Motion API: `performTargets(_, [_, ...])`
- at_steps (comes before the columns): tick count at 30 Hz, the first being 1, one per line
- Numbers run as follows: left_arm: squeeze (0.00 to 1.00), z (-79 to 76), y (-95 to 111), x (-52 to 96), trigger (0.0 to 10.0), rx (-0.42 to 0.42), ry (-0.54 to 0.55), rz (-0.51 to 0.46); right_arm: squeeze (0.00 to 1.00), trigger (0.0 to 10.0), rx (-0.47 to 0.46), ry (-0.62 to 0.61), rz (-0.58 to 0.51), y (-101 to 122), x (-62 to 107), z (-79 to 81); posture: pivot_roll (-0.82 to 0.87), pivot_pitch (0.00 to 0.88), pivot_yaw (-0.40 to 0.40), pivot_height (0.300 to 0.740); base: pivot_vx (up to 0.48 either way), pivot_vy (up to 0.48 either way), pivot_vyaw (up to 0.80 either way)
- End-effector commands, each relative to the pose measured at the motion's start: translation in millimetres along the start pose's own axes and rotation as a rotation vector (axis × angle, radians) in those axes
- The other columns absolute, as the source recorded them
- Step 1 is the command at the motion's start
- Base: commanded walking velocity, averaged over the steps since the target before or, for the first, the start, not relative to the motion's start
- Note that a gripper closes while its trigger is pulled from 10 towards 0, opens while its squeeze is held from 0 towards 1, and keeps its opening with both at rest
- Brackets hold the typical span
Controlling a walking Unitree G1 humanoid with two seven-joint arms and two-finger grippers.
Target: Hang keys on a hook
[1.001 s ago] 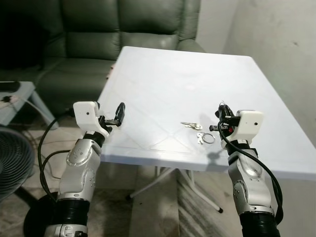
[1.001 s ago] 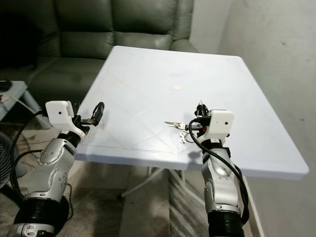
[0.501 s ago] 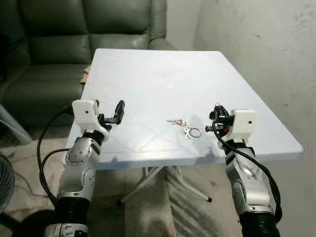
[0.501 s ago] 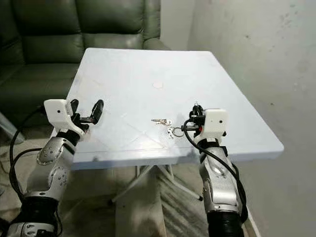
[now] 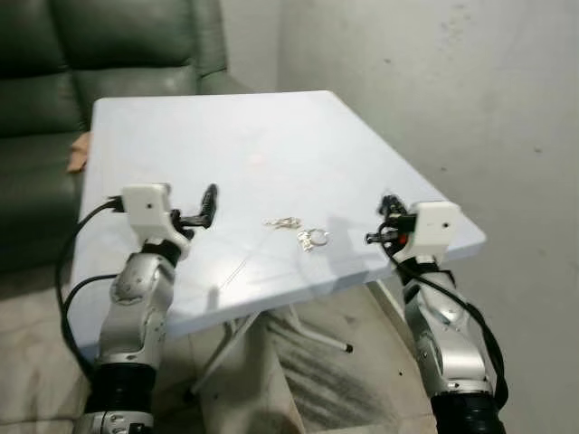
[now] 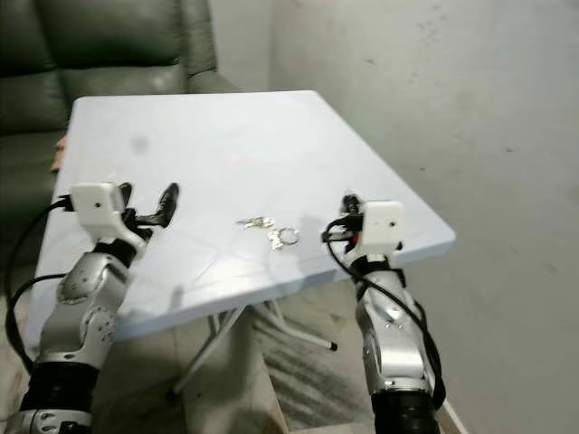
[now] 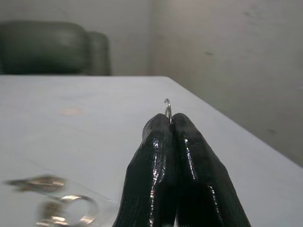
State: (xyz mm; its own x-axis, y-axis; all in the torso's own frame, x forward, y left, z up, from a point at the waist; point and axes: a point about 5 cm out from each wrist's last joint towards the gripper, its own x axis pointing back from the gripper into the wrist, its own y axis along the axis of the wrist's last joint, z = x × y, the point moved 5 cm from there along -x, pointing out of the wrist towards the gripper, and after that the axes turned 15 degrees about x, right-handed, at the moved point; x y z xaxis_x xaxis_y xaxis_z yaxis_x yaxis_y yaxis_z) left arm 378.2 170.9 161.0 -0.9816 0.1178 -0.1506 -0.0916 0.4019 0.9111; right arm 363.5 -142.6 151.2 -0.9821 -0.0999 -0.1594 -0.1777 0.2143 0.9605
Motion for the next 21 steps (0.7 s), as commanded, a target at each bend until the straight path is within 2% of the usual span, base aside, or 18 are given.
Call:
performTargets(1, [0.0, -7.0, -0.7, -1.6, 10.0, -0.01, -0.017, 0.001, 0.0, 10.0, 0.009, -0.013, -0.016, 6.2, -1.8, -5.4, -0.03, 0.0, -0.021, 0.74, 0.0, 0.0, -0.74])
performTargets(21, [0.0, -15.5, -5.4, -0.7, 10.0, -0.028, -0.051, 0.008, 0.0, 10.0, 0.019, -0.005, -0.011, 4.8, 0.7, -5.5, -0.03, 0.0, -0.026, 0.74, 0.0, 0.0, -0.74])
